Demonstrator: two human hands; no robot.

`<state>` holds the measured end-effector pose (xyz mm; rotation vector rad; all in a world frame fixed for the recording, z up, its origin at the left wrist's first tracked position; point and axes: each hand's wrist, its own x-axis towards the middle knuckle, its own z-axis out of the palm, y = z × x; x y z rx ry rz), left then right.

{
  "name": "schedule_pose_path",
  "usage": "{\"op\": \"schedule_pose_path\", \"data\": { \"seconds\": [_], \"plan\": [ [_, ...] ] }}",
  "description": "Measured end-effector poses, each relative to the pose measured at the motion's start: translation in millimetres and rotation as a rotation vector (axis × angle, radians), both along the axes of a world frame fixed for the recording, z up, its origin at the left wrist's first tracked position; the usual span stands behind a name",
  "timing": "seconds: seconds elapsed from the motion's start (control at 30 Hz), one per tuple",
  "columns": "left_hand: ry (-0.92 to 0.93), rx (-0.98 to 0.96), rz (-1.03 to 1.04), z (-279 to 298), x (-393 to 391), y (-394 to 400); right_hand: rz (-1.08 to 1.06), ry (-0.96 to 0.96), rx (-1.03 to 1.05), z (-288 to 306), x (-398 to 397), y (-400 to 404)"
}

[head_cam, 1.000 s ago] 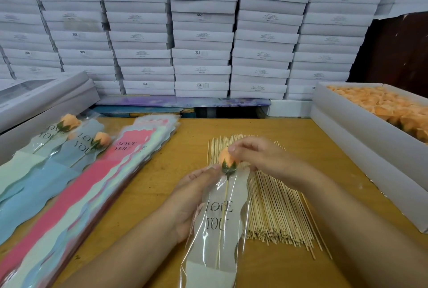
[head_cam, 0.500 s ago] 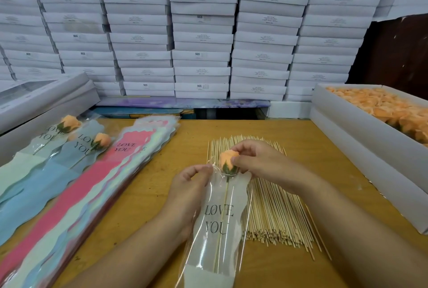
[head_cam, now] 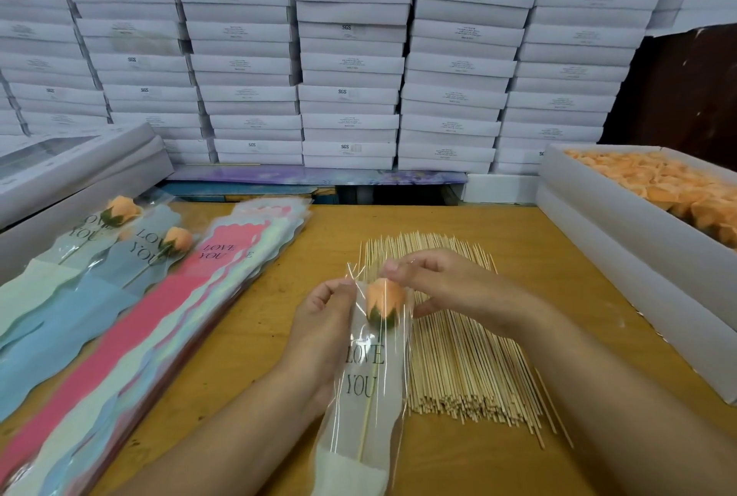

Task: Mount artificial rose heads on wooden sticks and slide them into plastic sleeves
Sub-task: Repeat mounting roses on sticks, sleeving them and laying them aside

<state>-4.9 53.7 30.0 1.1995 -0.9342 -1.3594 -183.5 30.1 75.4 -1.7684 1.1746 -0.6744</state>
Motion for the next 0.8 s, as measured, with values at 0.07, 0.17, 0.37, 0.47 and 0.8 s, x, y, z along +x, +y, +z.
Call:
{"op": "schedule_pose_path", "data": {
  "seconds": [0.07,0.17,0.37,0.47,0.8],
  "plan": [
    [0.030,0.014,0.002,-0.2,0.2,0.3,-0.020,-0.023,0.006,1.4,1.1,1.3],
    [0.122,0.071,-0.010,1.3,-0.1,1.0,-0.052,-0.044,0.001,2.3,1.1,3.3],
    [0.160,0.052,-0.008,2.6,-1.0,1.4,-0.065,0.079,0.066,0.2,-3.0,0.9],
    [0.149,0.042,0.001,3.7,-0.8,1.8,-0.057,0.122,0.101,0.2,-3.4,1.4],
    [0.173,0.051,-0.008,5.5,0.6,2.7,-0.042,-0.110,0.115,0.5,-2.3,1.6]
  ]
}}
